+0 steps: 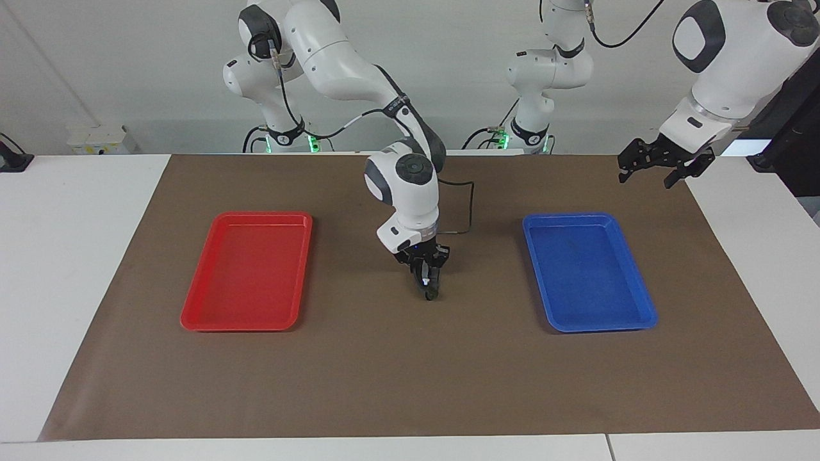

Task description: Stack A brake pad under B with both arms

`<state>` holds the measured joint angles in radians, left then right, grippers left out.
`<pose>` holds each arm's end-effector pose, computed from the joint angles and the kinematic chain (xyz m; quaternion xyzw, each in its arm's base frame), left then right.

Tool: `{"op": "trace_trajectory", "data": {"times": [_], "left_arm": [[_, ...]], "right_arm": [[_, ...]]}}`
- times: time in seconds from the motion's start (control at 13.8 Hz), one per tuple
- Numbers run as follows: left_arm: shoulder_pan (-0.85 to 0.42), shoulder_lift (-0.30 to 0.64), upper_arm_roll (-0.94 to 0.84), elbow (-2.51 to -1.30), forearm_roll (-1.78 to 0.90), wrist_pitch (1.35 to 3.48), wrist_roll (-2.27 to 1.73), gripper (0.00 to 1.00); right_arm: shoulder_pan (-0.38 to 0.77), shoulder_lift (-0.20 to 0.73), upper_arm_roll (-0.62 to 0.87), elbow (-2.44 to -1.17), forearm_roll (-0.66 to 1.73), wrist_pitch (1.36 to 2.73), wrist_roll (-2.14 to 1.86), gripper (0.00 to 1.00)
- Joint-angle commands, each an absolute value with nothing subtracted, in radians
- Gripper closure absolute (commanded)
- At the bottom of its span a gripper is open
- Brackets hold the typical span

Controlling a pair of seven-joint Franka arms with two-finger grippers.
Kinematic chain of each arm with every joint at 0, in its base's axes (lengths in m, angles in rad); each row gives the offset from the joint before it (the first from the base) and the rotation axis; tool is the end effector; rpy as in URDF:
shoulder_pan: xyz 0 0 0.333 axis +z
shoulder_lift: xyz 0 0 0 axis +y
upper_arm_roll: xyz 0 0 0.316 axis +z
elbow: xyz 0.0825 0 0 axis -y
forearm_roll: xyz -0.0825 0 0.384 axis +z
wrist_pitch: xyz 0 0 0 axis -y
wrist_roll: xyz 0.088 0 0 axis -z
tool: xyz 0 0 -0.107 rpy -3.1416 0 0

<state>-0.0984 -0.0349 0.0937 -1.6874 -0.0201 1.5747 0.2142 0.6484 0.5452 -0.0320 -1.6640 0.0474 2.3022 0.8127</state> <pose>0.5403 -0.0039 0.5890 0.9932 -0.1088 -0.0375 0.0157 0.5605 0.4016 0.2996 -0.9928 0.1101 -0.0286 0.0383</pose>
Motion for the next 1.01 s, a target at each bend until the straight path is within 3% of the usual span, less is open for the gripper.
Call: {"op": "trace_trajectory", "data": {"times": [0.0, 0.22, 0.29, 0.36, 0.43, 0.65, 0.94], "left_arm": [[-0.097, -0.048, 0.091, -1.698, -0.014, 1.575, 0.215, 0.00], [-0.087, -0.048, 0.091, -1.698, -0.014, 1.574, 0.215, 0.00], [-0.086, -0.048, 0.091, -1.700, -0.014, 1.574, 0.215, 0.00], [-0.084, -0.049, 0.092, -1.700, -0.014, 1.574, 0.215, 0.00], [-0.084, -0.049, 0.092, -1.700, -0.014, 1.574, 0.215, 0.00], [-0.086, -0.049, 0.091, -1.700, -0.014, 1.574, 0.215, 0.00], [-0.086, -0.049, 0.091, -1.698, -0.014, 1.574, 0.215, 0.00]], "right_arm": [[0.644, 0.558, -0.031, -1.651, 0.040, 2.324, 0.790, 1.00], [0.644, 0.561, -0.029, -1.651, 0.043, 2.333, 0.793, 0.98], [0.640, 0.561, -0.029, -1.649, 0.049, 2.333, 0.793, 0.72], [0.644, 0.561, -0.031, -1.649, 0.049, 2.335, 0.796, 0.07], [0.647, 0.560, -0.031, -1.638, 0.048, 2.313, 0.801, 0.01], [0.632, 0.525, -0.032, -1.618, 0.038, 2.227, 0.798, 0.01], [0.602, 0.401, -0.052, -1.644, 0.037, 2.157, 0.798, 0.01]]}}
